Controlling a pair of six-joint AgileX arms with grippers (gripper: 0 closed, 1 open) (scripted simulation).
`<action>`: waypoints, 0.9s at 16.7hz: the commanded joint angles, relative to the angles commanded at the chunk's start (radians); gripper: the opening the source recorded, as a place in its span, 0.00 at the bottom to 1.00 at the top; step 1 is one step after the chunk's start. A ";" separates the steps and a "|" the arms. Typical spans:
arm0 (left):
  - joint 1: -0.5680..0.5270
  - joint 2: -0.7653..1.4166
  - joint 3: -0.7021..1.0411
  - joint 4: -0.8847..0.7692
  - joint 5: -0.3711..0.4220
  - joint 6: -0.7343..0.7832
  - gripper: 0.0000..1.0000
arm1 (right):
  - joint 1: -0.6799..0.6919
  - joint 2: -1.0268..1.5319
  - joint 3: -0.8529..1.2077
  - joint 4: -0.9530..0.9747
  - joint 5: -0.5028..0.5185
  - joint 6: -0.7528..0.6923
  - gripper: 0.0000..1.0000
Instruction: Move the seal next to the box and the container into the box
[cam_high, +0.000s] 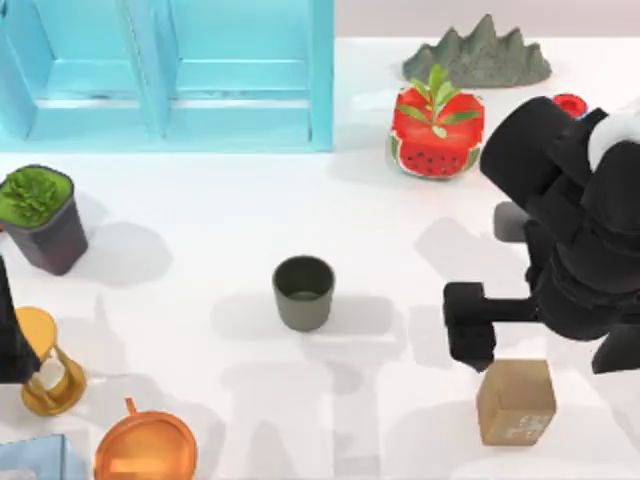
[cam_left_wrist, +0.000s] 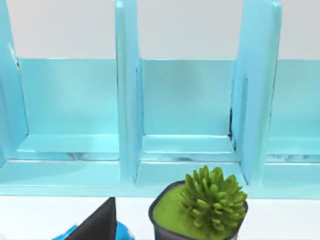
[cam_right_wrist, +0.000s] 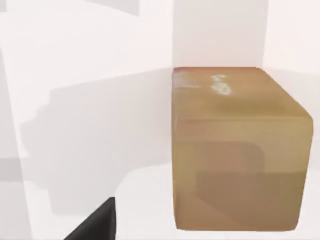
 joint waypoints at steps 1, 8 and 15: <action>0.000 0.000 0.000 0.000 0.000 0.000 1.00 | 0.009 0.019 0.015 -0.015 0.000 0.009 1.00; 0.000 0.000 0.000 0.000 0.000 0.000 1.00 | 0.009 0.031 0.005 -0.003 0.000 0.011 1.00; 0.000 0.000 0.000 0.000 0.000 0.000 1.00 | 0.015 0.129 -0.166 0.276 0.000 0.017 1.00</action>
